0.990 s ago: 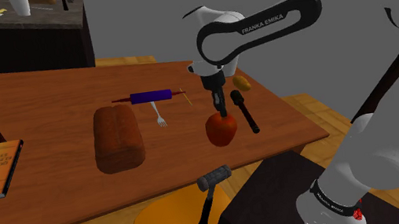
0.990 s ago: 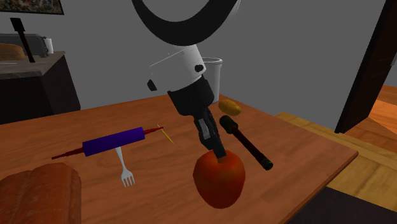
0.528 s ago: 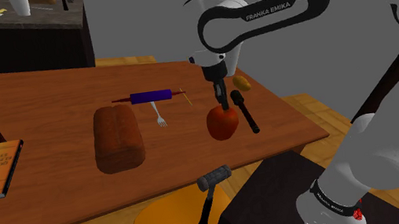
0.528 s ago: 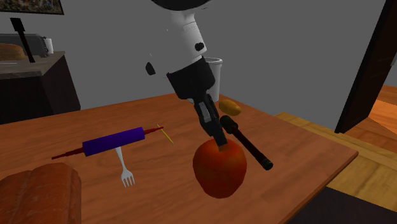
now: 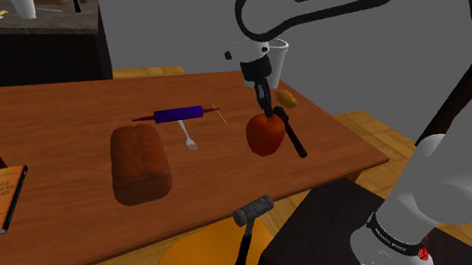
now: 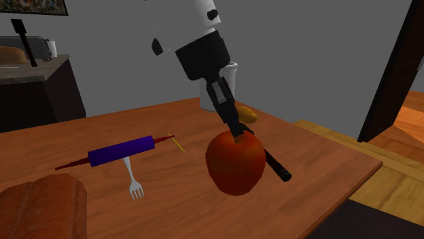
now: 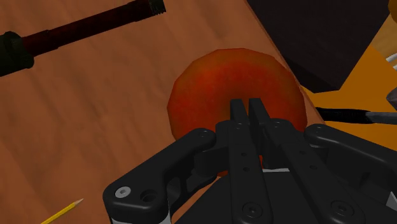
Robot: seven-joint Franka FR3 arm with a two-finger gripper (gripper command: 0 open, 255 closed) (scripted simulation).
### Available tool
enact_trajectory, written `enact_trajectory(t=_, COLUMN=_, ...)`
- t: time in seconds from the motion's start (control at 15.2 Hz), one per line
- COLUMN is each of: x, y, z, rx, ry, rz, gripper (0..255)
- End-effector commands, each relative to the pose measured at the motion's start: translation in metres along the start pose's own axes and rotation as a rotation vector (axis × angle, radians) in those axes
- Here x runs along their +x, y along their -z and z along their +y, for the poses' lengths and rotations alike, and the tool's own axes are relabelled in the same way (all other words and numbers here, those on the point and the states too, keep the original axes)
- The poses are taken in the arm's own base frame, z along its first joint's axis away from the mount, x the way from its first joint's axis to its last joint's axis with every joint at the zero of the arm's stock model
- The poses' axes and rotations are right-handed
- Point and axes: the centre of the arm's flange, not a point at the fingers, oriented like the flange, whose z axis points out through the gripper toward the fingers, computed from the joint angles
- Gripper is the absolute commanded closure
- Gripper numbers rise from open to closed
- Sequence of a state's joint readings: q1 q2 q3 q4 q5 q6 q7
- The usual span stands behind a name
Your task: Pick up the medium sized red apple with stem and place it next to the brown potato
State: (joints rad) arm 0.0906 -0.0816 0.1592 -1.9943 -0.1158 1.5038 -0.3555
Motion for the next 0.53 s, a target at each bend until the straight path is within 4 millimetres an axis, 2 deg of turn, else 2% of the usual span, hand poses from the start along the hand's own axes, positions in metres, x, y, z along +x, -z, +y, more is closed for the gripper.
enact_trajectory(t=0.0, x=-0.005, y=0.01, z=-0.002, rx=0.0, ry=0.0, rz=0.0, gripper=255)
enact_trajectory(t=0.46, x=-0.02, y=0.043, z=-0.003, rx=0.0, ry=0.0, rz=0.0, gripper=255)
